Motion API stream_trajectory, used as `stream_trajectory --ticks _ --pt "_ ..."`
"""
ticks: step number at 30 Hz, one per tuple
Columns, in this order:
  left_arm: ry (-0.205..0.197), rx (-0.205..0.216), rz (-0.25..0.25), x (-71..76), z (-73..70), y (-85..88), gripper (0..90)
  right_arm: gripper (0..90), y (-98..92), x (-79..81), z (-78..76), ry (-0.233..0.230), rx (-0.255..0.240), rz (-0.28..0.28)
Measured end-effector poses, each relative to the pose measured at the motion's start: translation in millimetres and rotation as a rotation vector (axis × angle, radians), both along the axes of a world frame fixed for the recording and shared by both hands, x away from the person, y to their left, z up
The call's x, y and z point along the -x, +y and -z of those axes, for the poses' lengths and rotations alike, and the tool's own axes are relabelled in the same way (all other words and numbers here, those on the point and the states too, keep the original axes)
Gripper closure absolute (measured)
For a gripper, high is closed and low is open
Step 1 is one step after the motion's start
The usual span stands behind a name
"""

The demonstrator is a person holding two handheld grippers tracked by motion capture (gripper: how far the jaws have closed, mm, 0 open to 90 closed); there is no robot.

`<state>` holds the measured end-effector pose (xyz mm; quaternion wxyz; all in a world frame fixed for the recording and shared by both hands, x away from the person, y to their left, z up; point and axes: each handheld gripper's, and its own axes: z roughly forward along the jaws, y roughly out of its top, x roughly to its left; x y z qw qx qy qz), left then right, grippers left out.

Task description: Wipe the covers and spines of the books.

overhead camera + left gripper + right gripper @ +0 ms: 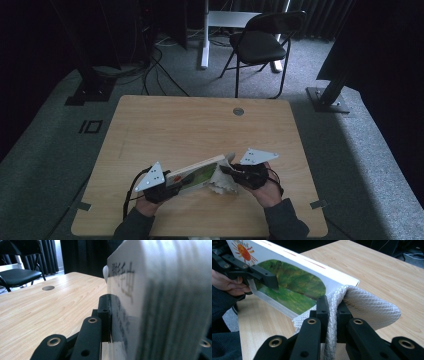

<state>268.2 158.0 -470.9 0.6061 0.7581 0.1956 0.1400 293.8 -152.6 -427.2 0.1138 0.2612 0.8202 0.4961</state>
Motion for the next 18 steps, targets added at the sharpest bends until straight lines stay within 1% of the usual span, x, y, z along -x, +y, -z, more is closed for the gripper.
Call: stream_trajectory --ticks 7,18 --pt "0.002 -0.002 0.001 0.1 0.3 -0.4 78.0 85.1 0.4 1.2 -4.3 -0.013 0.0 0.001" --pt "0.0 -0.005 0.003 0.3 0.2 -0.7 78.0 85.1 8.5 4.4 -6.3 -0.021 0.005 -0.024"
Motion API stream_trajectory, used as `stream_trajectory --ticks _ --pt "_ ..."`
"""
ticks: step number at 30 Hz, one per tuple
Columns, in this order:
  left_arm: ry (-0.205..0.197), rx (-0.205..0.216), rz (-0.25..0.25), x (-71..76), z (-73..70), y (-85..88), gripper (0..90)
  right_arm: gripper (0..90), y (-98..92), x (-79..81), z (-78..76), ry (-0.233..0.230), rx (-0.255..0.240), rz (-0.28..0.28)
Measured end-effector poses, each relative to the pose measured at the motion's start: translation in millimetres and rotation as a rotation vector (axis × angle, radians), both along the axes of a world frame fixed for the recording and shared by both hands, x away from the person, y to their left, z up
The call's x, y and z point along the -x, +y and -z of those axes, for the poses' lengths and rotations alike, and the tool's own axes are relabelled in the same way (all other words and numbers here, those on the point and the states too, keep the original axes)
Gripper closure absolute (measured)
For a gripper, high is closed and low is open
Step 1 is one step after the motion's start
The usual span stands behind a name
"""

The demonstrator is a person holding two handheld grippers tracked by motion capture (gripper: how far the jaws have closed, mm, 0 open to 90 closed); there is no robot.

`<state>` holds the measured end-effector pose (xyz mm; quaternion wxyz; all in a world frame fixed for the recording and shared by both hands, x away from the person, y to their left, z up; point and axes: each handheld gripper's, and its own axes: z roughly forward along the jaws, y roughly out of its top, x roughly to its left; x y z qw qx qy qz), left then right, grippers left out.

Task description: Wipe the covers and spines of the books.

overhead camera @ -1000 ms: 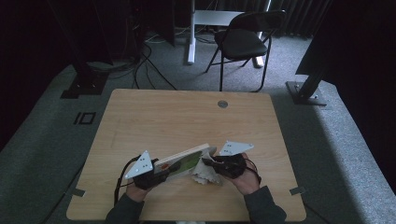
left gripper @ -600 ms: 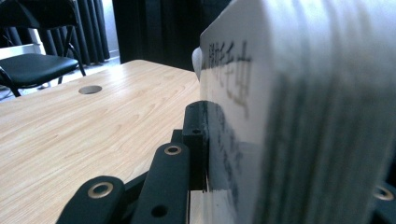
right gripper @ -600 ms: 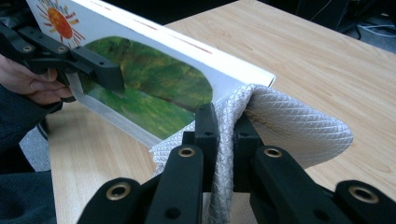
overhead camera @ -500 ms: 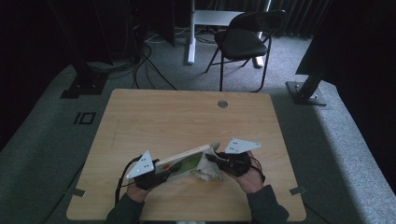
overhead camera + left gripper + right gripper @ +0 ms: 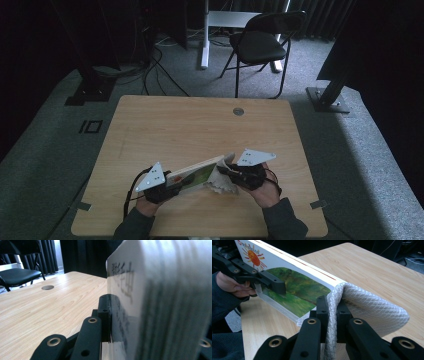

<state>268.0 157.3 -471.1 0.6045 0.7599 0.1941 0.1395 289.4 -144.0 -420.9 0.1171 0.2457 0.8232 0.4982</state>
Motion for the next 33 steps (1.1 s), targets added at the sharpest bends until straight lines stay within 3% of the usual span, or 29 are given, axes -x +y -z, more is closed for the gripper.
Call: stream_trajectory --ticks 11,24,33 --pt "-0.001 0.001 -0.005 -0.3 -0.6 1.5 78.0 85.1 7.6 1.3 -7.7 -0.026 -0.031 -0.019" --pt "0.002 0.003 0.001 0.5 -2.8 1.2 78.0 85.0 16.8 3.2 -0.2 -0.008 0.0 -0.076" --pt "0.002 0.048 -0.004 0.8 -7.4 7.5 78.0 85.1 24.5 1.1 12.8 0.025 0.042 -0.101"
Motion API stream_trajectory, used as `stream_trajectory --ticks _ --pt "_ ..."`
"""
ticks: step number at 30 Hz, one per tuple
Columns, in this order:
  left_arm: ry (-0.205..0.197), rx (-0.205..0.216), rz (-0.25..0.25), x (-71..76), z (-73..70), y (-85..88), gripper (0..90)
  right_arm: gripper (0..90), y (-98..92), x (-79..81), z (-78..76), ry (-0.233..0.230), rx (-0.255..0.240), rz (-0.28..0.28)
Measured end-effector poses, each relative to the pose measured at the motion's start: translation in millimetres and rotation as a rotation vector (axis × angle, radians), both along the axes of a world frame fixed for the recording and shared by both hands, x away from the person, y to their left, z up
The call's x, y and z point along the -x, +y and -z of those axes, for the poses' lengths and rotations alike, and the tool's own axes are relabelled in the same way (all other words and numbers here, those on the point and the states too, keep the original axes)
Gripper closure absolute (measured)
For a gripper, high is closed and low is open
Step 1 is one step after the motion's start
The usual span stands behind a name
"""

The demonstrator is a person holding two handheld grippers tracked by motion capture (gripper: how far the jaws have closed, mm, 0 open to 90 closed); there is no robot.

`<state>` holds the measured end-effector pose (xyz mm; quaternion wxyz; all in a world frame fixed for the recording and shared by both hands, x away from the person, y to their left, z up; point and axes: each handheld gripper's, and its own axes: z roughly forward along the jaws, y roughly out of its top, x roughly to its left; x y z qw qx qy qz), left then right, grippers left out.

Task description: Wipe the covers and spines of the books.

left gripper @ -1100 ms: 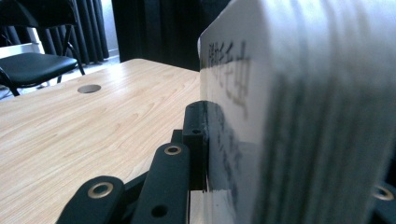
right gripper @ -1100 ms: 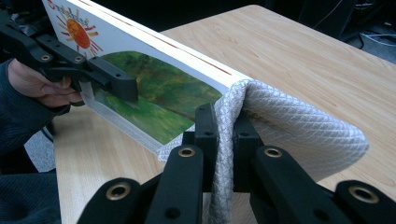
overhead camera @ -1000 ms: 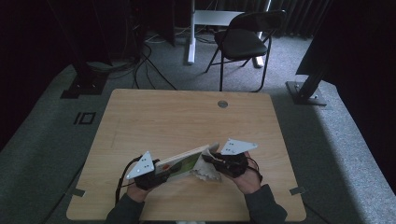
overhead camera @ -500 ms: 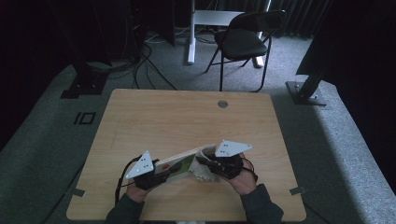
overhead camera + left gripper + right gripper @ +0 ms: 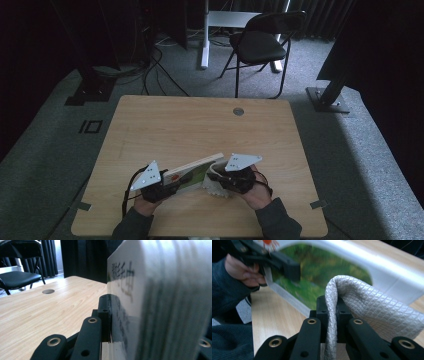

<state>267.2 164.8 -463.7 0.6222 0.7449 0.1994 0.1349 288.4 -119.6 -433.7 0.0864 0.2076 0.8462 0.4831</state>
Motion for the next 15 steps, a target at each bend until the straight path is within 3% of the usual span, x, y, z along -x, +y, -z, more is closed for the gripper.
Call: stream_trajectory --ticks 15 --pt "-0.012 0.005 -0.02 0.6 -5.3 5.2 77.9 85.1 -4.5 -12.1 19.1 0.058 0.021 0.014"
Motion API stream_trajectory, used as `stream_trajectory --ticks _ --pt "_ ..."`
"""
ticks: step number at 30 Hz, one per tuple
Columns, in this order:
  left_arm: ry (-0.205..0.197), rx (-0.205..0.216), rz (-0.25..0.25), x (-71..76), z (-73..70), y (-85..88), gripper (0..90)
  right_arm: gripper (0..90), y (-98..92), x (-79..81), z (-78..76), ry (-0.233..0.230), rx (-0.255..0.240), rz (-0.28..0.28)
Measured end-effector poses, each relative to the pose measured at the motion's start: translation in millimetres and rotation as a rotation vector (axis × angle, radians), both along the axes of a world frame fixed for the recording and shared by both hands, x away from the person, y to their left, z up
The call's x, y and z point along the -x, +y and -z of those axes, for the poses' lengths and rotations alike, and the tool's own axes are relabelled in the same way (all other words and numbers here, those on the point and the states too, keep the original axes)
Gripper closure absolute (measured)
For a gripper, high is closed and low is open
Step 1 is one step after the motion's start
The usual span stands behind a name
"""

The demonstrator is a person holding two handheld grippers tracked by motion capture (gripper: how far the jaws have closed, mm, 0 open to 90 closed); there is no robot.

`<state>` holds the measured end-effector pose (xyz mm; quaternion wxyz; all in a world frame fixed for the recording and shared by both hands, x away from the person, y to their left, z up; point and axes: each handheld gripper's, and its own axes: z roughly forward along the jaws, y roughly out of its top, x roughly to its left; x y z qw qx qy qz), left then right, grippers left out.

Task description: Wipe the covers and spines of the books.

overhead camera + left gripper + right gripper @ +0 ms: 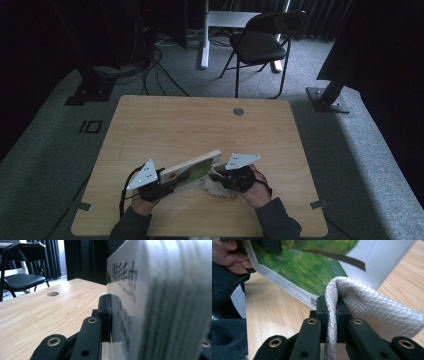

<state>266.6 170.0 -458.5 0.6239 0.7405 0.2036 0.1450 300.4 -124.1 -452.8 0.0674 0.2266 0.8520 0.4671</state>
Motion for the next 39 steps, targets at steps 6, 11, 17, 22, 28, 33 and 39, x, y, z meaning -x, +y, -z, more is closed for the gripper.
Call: stream_trajectory --ticks 6,11,17,22,28,33,39 --pt "0.0 0.003 -0.007 0.4 -1.8 1.6 77.9 85.0 -1.6 -3.1 5.0 0.017 0.016 0.006" --pt "0.004 0.019 -0.014 0.2 -3.6 3.5 77.9 85.0 -2.2 -5.2 9.0 0.024 0.026 0.015" --pt "0.009 0.037 -0.019 0.4 -5.0 4.9 77.9 85.0 0.8 -4.8 10.8 0.029 0.031 0.009" --pt "0.007 0.039 -0.022 0.6 -5.4 4.8 77.9 85.0 4.1 -4.2 11.9 0.032 0.037 0.005" --pt "0.005 0.044 -0.027 1.2 -6.0 4.3 77.9 85.0 7.2 -2.8 11.5 0.026 0.036 -0.002" --pt "0.0 0.036 -0.035 1.7 -6.5 3.2 77.9 85.0 15.1 0.6 11.3 0.02 0.038 -0.013" --pt "-0.005 0.033 -0.04 2.2 -6.1 1.3 77.9 85.0 25.3 4.4 11.3 0.022 0.032 -0.037"
